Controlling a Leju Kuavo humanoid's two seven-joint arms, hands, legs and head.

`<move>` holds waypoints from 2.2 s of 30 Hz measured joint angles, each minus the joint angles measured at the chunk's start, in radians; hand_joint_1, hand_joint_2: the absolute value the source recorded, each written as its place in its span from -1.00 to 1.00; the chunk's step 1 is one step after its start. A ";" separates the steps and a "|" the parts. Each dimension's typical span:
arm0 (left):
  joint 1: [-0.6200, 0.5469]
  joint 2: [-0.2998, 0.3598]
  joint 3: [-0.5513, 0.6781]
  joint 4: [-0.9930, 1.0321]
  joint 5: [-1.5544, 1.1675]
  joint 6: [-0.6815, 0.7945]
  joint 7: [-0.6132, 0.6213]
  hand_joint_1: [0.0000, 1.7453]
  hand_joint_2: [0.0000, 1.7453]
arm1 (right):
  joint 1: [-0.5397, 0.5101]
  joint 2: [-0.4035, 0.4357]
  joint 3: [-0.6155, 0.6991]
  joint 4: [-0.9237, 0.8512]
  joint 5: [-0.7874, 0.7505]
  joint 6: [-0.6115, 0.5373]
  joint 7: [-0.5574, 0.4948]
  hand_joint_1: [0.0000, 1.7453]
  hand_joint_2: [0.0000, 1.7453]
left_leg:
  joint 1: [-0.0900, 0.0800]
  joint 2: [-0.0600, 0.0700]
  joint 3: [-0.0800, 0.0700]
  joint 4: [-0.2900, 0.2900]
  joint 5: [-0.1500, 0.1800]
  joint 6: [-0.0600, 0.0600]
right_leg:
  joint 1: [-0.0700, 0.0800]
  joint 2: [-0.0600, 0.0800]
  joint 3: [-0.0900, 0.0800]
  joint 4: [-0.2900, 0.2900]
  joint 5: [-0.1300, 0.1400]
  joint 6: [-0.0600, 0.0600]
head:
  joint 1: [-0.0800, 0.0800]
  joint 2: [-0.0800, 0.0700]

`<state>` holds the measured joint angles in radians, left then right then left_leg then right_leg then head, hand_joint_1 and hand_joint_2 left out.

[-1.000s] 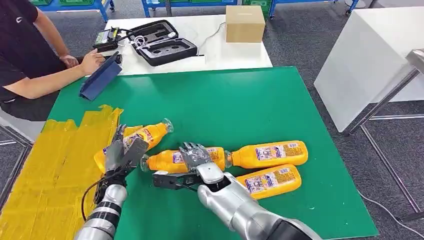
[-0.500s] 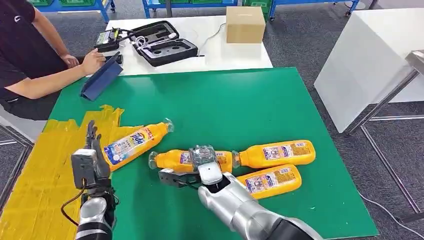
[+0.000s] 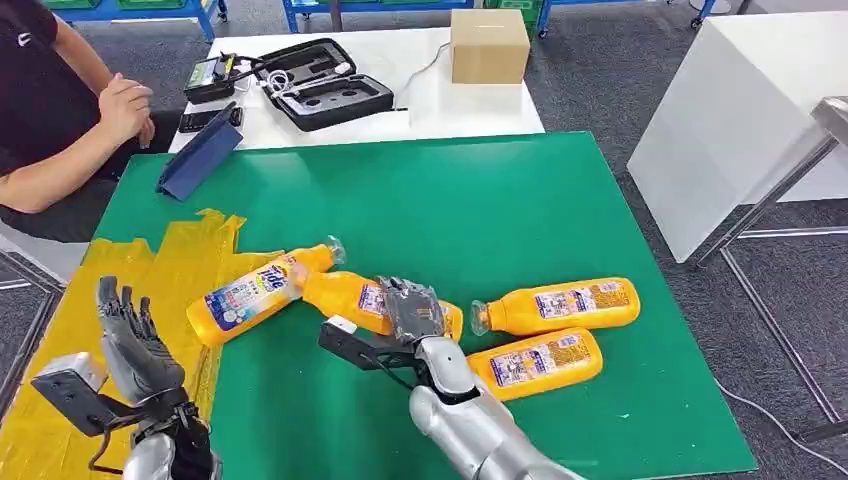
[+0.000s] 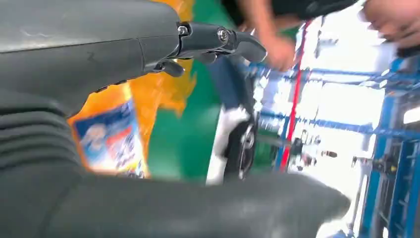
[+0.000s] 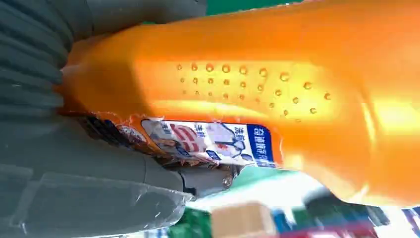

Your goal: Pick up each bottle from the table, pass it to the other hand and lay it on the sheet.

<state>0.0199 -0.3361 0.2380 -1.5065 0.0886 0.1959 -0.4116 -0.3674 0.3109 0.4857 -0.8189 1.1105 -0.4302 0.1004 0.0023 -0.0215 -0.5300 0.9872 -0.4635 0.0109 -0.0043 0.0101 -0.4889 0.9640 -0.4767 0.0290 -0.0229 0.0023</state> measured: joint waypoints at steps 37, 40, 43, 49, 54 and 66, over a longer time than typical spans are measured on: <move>0.064 0.007 -0.233 0.166 0.147 -0.566 0.066 -1.00 1.00 | 0.169 -0.018 0.169 -0.393 -0.179 0.118 -0.177 1.00 1.00 | 0.000 0.000 -0.010 0.000 0.000 0.000 | 0.000 -0.001 -0.008 0.000 0.000 0.000 | 0.000 0.000; 0.064 0.008 -0.238 0.166 0.146 -0.560 0.064 -1.00 1.00 | 0.152 -0.019 0.220 -0.354 -0.190 0.124 -0.160 1.00 1.00 | 0.000 0.000 -0.010 0.000 0.000 0.000 | 0.000 -0.001 -0.008 0.000 0.000 0.000 | 0.000 0.000; 0.065 0.013 -0.239 0.166 0.146 -0.560 0.064 -1.00 1.00 | 0.142 -0.019 0.244 -0.331 -0.193 0.124 -0.154 1.00 1.00 | 0.000 0.000 -0.010 0.000 0.000 0.000 | 0.000 -0.001 -0.008 0.000 0.000 0.000 | 0.000 0.000; 0.074 0.017 -0.237 0.166 0.157 -0.553 0.052 -1.00 1.00 | 0.115 -0.019 0.299 -0.283 -0.227 0.175 -0.157 1.00 1.00 | 0.000 0.000 -0.010 0.000 0.000 0.000 | 0.000 -0.001 -0.008 0.000 0.000 0.000 | 0.000 0.000; 0.093 0.030 -0.216 0.166 0.184 -0.551 0.038 -0.98 1.00 | 0.045 0.001 0.370 -0.162 -0.292 0.190 -0.223 1.00 1.00 | 0.000 0.000 -0.010 0.000 0.000 0.000 | 0.000 -0.001 -0.009 0.000 0.000 0.000 | 0.000 0.000; 0.116 0.032 -0.173 0.166 0.207 -0.542 0.030 1.00 1.00 | -0.013 0.028 0.467 -0.062 -0.315 0.199 -0.223 1.00 1.00 | 0.000 0.001 -0.010 0.000 0.000 0.000 | 0.000 -0.001 -0.010 0.000 0.000 0.000 | 0.000 0.000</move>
<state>0.1356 -0.3040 0.0649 -1.3405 0.2960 -0.3460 -0.3815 -0.3805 0.3391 0.9526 -0.8804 0.7950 -0.2316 -0.1228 0.0024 -0.0208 -0.5403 0.9871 -0.4633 0.0109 -0.0044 0.0093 -0.4989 0.9642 -0.4769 0.0290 -0.0225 0.0023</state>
